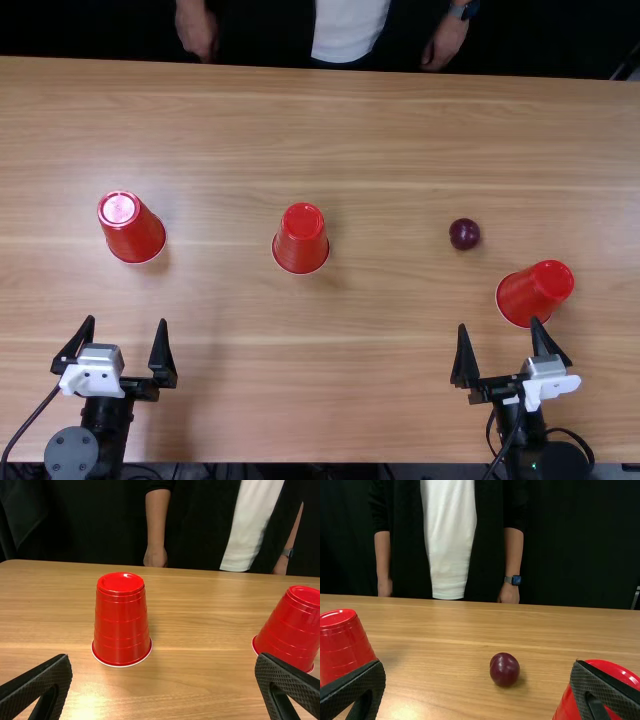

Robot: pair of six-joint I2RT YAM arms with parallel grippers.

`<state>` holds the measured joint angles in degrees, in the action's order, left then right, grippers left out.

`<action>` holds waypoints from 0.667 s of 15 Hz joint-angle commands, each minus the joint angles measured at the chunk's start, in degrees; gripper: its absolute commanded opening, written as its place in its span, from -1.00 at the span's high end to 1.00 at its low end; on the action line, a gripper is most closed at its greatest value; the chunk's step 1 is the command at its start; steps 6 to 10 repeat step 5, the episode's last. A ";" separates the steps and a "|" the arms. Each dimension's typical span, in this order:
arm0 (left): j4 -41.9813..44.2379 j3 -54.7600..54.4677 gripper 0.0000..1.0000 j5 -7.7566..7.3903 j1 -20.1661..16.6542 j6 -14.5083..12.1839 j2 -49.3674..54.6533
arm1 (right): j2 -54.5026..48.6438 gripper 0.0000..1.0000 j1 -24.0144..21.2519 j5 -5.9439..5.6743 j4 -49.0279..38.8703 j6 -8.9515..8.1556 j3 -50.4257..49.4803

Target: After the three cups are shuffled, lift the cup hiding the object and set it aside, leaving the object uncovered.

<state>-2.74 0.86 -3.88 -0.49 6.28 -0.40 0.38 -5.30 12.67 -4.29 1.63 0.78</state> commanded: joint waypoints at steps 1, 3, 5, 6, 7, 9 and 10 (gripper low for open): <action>0.11 -0.86 -1.00 -0.66 -0.83 0.26 0.40 | -0.38 -1.00 -0.41 0.73 -0.39 0.06 -0.16; 0.21 -0.86 -1.00 -0.66 -0.83 0.26 0.40 | -0.38 -1.00 -0.41 0.94 -0.39 0.16 -0.16; 0.21 -0.86 -1.00 -0.66 -0.83 0.36 0.40 | -0.38 -1.00 -0.41 0.94 -0.39 0.06 -0.16; 0.21 -0.86 -1.00 -0.66 -0.83 0.36 0.40 | -0.38 -1.00 -0.41 0.94 -0.39 0.06 -0.16; 0.21 -0.86 -1.00 -0.66 -0.83 0.36 0.40 | -0.38 -1.00 -0.41 0.94 -0.39 0.06 -0.16; 0.21 -0.86 -1.00 -0.66 -0.83 0.36 0.40 | -0.38 -1.00 -0.41 0.94 -0.39 0.06 -0.16; 0.21 -0.86 -1.00 -0.66 -0.83 0.36 0.40 | -0.38 -1.00 -0.41 0.94 -0.39 0.06 -0.16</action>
